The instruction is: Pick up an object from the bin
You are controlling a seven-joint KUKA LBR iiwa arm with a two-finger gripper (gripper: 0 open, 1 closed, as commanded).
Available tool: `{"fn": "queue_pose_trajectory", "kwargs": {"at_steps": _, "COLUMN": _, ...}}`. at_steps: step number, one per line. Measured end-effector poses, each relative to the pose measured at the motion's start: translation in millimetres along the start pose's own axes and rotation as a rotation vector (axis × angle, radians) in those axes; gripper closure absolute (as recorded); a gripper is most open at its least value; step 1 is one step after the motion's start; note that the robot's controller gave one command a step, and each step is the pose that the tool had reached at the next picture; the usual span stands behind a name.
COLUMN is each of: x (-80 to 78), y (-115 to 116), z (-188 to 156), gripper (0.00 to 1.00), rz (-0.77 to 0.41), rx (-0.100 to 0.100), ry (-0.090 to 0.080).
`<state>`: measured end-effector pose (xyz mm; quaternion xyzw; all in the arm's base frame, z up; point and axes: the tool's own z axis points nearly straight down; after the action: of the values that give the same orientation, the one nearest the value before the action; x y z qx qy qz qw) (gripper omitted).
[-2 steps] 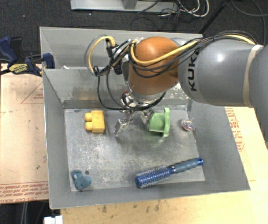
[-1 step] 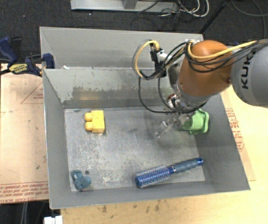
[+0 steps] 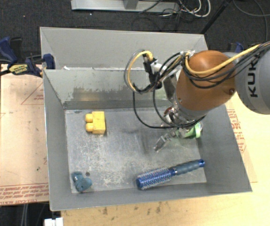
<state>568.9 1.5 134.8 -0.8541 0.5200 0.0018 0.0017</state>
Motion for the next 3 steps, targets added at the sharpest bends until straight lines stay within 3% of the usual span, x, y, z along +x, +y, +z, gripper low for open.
{"fn": "queue_pose_trajectory", "kwargs": {"at_steps": 1, "x": 67.9, "y": 58, "z": 2, "gripper": 0.00, "rz": -0.261, "rx": -0.003, "ry": 0.003}}
{"fn": "queue_pose_trajectory", "kwargs": {"at_steps": 2, "x": 96.4, "y": 48, "z": 44, "gripper": 0.00, "rz": -0.090, "rx": 0.009, "ry": -0.005}}
{"fn": "queue_pose_trajectory", "kwargs": {"at_steps": 3, "x": 147.3, "y": -25, "z": 4, "gripper": 0.00, "rz": -0.297, "rx": 0.005, "ry": 0.005}}
